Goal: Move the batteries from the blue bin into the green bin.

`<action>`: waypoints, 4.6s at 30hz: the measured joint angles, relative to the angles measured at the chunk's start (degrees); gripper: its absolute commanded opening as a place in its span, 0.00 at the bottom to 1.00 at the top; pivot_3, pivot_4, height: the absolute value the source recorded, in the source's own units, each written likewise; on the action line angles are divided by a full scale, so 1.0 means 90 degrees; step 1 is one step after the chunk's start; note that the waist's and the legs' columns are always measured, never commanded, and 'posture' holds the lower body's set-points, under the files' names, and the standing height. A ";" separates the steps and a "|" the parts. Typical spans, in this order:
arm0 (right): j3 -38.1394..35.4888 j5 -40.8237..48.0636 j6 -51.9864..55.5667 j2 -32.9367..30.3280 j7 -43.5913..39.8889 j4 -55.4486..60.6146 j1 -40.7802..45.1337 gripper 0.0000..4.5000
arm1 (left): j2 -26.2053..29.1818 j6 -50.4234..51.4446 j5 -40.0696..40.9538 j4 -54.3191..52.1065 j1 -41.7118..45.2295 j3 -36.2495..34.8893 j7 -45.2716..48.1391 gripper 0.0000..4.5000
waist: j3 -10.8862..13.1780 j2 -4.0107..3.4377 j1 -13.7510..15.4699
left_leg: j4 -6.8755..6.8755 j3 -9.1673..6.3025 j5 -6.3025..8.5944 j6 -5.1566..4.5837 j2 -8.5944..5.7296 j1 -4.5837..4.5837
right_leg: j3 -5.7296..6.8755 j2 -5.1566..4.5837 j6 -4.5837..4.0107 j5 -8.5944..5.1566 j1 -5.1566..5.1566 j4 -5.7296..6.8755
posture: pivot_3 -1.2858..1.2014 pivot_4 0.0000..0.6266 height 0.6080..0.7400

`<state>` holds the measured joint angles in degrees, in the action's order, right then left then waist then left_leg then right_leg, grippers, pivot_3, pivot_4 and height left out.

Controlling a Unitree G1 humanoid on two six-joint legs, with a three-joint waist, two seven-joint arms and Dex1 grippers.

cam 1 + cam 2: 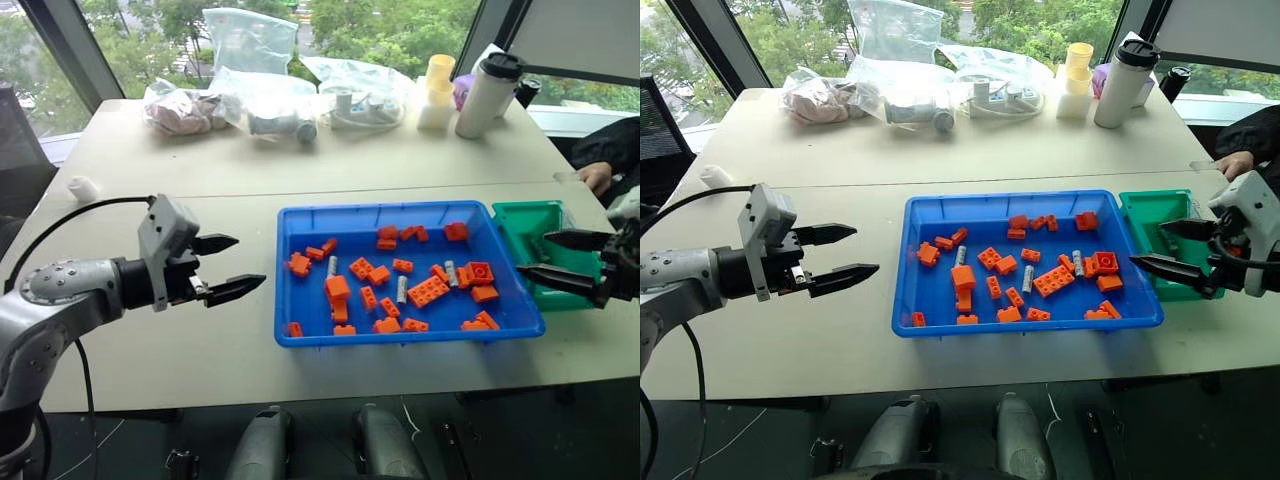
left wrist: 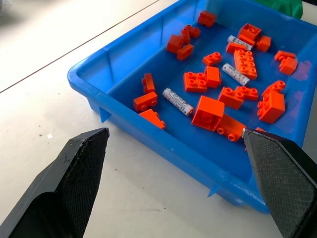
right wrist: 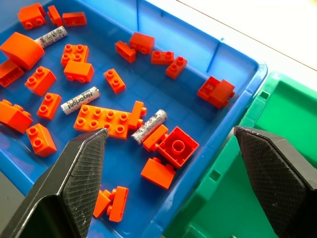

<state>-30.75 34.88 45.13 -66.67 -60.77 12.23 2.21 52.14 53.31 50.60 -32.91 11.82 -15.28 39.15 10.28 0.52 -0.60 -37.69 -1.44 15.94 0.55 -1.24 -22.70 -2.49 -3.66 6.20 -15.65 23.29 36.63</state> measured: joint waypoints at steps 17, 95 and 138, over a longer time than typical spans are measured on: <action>0.0116 0.0009 -0.0096 0.0124 0.0060 -0.0014 0.0114 0.94 | 0.0093 -0.0067 -0.0294 0.0029 -0.0032 0.0147 0.0188 1.00 | 0.0000 0.0000 0.0000 | -0.0001 0.0001 0.0000 0.0000 -0.0001 0.0001 | 0.0000 0.0002 0.0001 0.0001 -0.0002 0.0000 | 0.52 0.24 1.00; 0.5508 -0.2318 -0.1324 0.3823 -0.0357 -0.1793 0.4750 0.90 | 0.0683 -0.0855 -0.1347 0.0467 0.0973 0.1134 0.1842 1.00 | 0.0016 0.0010 -0.0048 | -0.0049 0.0001 -0.0011 0.0017 -0.0008 -0.0086 | 0.0006 0.0012 0.0003 0.0004 0.0118 0.0095 | 0.52 0.24 1.00; 0.4608 -0.2936 -0.1474 0.3986 -0.0029 -0.1927 0.4290 0.49 | 0.0242 -0.0871 -0.1540 0.0532 0.1217 0.1299 0.1773 1.00 | 0.0016 0.0009 0.0027 | -0.0053 -0.0003 -0.0013 0.0019 -0.0019 -0.0088 | 0.0008 0.0008 0.0003 0.0004 0.0117 0.0103 | 0.52 0.24 1.00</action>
<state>10.72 8.46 31.87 -30.80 -61.03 -5.11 40.82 54.32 45.47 36.74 -28.12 22.78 -3.59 55.11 10.42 0.60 -0.36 -38.17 -1.46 15.82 0.72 -1.41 -23.49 -2.42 -3.59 6.23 -15.62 24.34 37.56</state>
